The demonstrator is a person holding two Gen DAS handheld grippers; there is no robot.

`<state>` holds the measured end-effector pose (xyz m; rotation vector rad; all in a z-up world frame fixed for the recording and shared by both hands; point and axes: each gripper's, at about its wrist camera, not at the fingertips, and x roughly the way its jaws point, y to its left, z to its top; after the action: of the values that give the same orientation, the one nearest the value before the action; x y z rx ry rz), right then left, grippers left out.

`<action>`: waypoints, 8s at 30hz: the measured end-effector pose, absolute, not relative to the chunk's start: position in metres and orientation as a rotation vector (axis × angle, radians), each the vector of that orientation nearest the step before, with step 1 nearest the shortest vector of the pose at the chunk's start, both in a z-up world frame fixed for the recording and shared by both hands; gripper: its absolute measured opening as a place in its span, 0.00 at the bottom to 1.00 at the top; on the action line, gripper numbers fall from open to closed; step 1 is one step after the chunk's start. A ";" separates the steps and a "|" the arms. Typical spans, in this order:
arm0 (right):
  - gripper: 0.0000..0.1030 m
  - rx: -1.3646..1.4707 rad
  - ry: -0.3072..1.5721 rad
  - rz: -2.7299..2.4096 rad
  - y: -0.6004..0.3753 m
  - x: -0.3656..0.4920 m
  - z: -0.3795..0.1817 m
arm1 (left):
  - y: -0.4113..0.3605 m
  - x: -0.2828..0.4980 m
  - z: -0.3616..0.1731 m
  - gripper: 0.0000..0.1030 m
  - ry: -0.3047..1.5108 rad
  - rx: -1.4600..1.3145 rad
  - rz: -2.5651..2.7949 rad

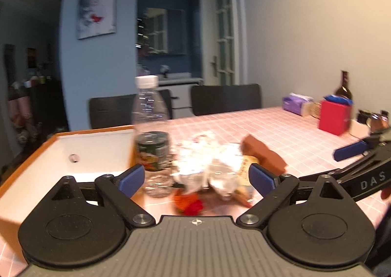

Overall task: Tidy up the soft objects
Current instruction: 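Grasp the crumpled plastic bag with the left tool while the right grasps the brown sponge, then carry the plastic bag and brown sponge into the white box and release both, then grasp the pink crocheted pouch with the left tool while the right grasps the yellow snack packet, then carry the pink pouch and yellow packet into the white box and release both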

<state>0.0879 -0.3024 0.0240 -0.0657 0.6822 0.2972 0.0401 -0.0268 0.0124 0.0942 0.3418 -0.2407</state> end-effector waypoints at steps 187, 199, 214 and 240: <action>0.56 0.113 1.143 0.329 -0.309 0.274 -0.021 | -0.132 0.223 -0.046 0.78 0.607 0.852 -0.530; 0.66 0.069 1.135 0.371 -0.306 0.268 -0.031 | -0.143 0.233 -0.060 0.52 0.600 0.860 -0.468; 0.48 0.065 1.161 0.389 -0.302 0.264 -0.027 | -0.122 0.206 -0.019 0.26 0.551 0.667 -0.486; 0.47 0.003 0.909 0.585 -0.240 0.158 0.075 | -0.022 0.105 0.067 0.26 0.475 0.337 -0.502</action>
<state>0.1578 -0.2401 0.0747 0.0028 0.9092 0.5850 0.1045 -0.0220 0.0666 0.3367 0.4750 -0.5023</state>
